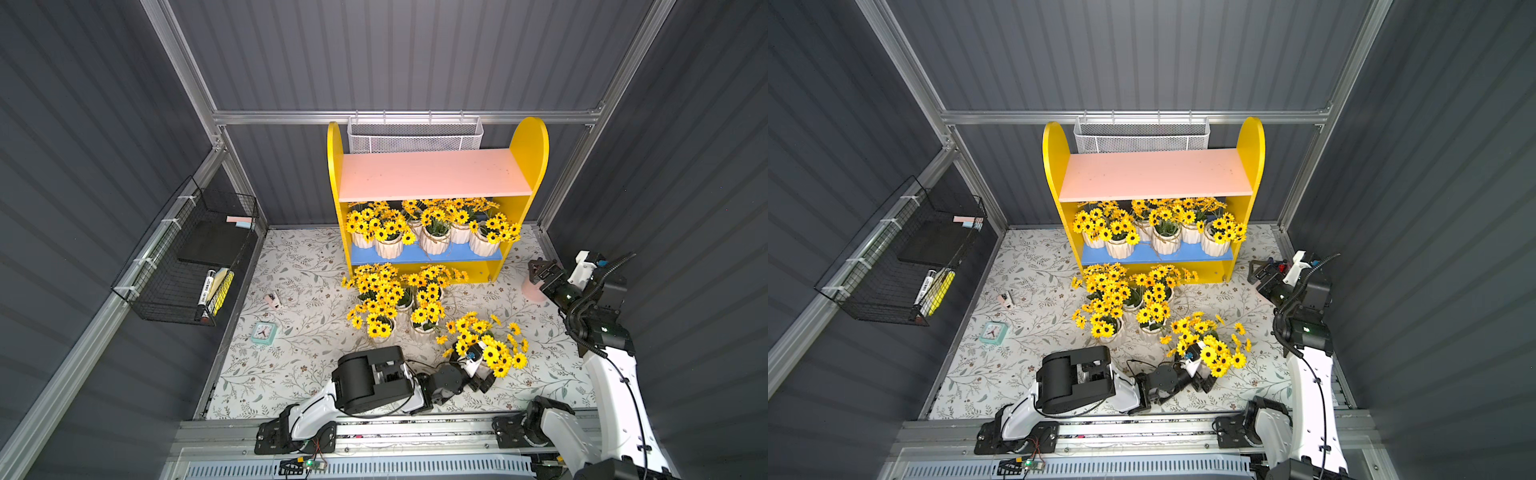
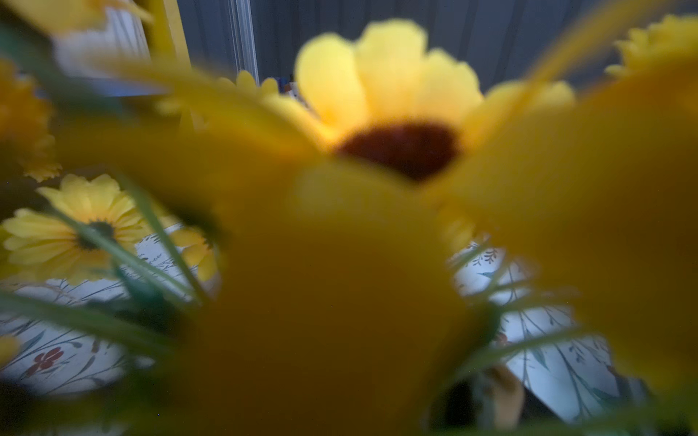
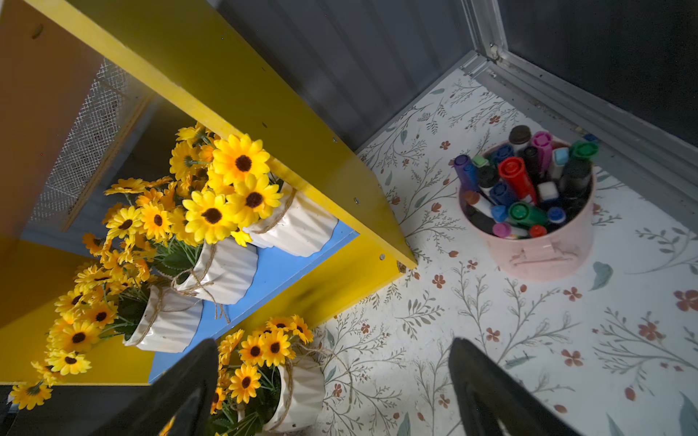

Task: Take the sunflower pots off the shelves
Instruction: Place the sunflower pot at the center of the board.

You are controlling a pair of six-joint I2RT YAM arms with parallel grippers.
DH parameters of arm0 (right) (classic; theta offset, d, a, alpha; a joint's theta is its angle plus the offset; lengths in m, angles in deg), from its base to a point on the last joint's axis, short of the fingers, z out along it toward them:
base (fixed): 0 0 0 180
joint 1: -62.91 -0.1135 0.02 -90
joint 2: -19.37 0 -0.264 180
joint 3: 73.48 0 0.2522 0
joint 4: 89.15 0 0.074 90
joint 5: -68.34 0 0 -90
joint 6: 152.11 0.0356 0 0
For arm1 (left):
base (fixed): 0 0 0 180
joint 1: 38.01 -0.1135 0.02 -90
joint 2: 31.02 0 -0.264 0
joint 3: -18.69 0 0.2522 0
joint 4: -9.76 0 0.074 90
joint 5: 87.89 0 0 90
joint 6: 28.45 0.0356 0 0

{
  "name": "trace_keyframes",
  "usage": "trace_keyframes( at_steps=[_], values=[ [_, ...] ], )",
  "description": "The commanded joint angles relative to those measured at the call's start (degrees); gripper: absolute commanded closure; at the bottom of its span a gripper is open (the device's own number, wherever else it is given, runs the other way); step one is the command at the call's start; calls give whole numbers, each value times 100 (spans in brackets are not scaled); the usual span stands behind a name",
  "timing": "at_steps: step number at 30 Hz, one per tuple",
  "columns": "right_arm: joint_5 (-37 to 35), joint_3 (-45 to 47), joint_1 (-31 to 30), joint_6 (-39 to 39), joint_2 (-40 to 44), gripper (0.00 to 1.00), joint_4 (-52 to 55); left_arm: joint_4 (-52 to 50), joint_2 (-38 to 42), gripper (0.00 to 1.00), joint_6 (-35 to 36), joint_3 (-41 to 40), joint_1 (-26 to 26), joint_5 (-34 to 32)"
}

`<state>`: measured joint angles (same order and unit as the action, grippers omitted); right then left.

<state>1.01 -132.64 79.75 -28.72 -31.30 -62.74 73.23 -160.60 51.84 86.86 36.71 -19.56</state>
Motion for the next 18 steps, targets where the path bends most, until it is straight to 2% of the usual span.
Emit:
trace_keyframes(
  at_steps=[1, 7, 10, 12, 13, 14, 15, 16, 18],
  values=[
    [426, 15, 7, 75, 1, 4, -202, 868, -206, 100, 115, 258, -356, -109],
    [690, 37, 3, 101, -21, 4, -289, 1062, -792, 100, 315, 712, -663, -149],
    [745, 73, -14, 109, -21, 4, -317, 795, -1021, 100, 282, 1072, -775, -275],
    [781, 102, -14, 117, -43, 3, -342, 339, -1157, 90, 313, 1454, -796, -662],
    [790, 111, -13, 120, -53, 3, -350, 175, -1175, 75, 279, 1530, -823, -622],
    [790, 120, -23, 116, -55, 3, -342, 74, -1180, 43, 265, 1590, -863, -513],
    [791, 120, -25, 107, -44, 2, -330, 22, -1183, 25, 197, 1631, -869, -570],
    [774, 128, -23, 102, -32, 1, -316, -61, -1156, 14, 162, 1652, -869, -572],
    [773, 137, -33, 90, -21, 1, -286, -318, -1026, 1, 132, 1618, -864, -575]
  ],
)
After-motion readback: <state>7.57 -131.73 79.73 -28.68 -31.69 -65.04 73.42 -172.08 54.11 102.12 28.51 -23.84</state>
